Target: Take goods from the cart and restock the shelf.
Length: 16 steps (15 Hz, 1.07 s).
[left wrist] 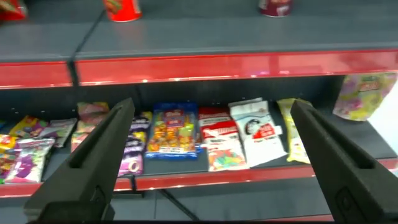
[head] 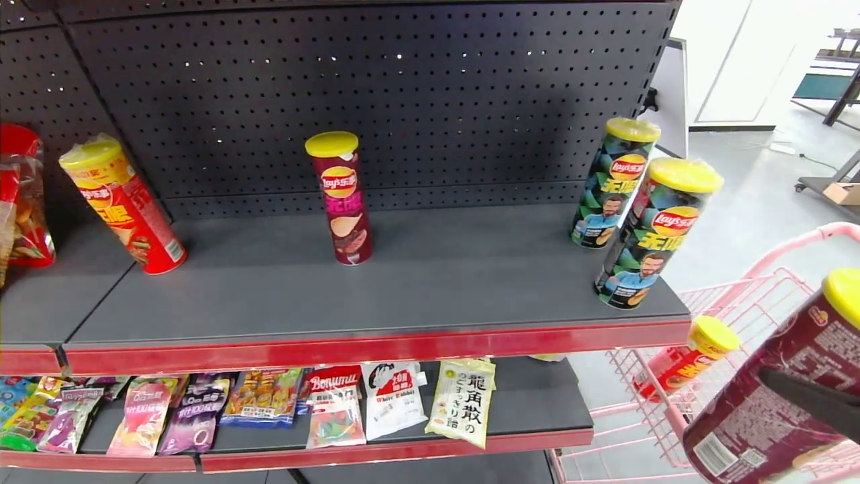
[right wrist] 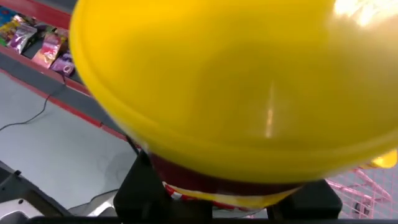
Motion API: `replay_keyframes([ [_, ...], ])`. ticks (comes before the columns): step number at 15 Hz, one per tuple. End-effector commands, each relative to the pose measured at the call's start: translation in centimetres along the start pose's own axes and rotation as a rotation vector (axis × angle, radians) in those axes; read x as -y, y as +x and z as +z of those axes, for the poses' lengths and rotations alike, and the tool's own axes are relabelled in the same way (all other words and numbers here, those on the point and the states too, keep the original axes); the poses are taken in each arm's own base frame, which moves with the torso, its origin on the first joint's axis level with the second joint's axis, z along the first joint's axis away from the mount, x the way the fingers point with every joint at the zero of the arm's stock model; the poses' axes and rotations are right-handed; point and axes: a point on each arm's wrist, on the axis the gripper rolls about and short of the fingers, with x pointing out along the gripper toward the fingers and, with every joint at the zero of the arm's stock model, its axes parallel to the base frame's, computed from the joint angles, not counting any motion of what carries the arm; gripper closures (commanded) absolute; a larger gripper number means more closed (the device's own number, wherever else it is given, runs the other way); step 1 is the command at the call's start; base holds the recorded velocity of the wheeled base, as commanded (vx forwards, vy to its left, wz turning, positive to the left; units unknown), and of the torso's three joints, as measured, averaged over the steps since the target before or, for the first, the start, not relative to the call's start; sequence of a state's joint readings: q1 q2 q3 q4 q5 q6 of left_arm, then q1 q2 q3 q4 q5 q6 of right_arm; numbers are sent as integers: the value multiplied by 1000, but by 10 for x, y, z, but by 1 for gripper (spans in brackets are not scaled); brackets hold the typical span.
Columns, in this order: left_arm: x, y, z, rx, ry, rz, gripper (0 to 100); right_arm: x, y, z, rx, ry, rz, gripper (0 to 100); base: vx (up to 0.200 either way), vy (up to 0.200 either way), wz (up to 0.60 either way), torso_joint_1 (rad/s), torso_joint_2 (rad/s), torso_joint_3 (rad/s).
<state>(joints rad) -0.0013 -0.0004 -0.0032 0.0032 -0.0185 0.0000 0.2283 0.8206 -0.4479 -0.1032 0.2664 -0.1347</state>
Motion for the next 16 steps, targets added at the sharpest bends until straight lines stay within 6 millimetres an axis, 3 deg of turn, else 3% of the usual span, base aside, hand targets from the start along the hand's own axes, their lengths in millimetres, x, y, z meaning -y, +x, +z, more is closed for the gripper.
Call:
replay_keyframes([
  [1,0,0,0,0,0,0,0,-2,0,2,9,-11,25,100,0,200,0,7,2,2],
  [10,0,0,0,0,2,0,0,-14,3,1,10,-36,209,100,0,200,0,2,3,3],
  [14,0,0,0,0,0,0,0,-14,3,0,8,-35,208,100,0,0,0,0,0,0],
  [16,0,0,0,0,2,0,0,-14,3,0,5,-36,208,100,200,0,0,0,5,5],
])
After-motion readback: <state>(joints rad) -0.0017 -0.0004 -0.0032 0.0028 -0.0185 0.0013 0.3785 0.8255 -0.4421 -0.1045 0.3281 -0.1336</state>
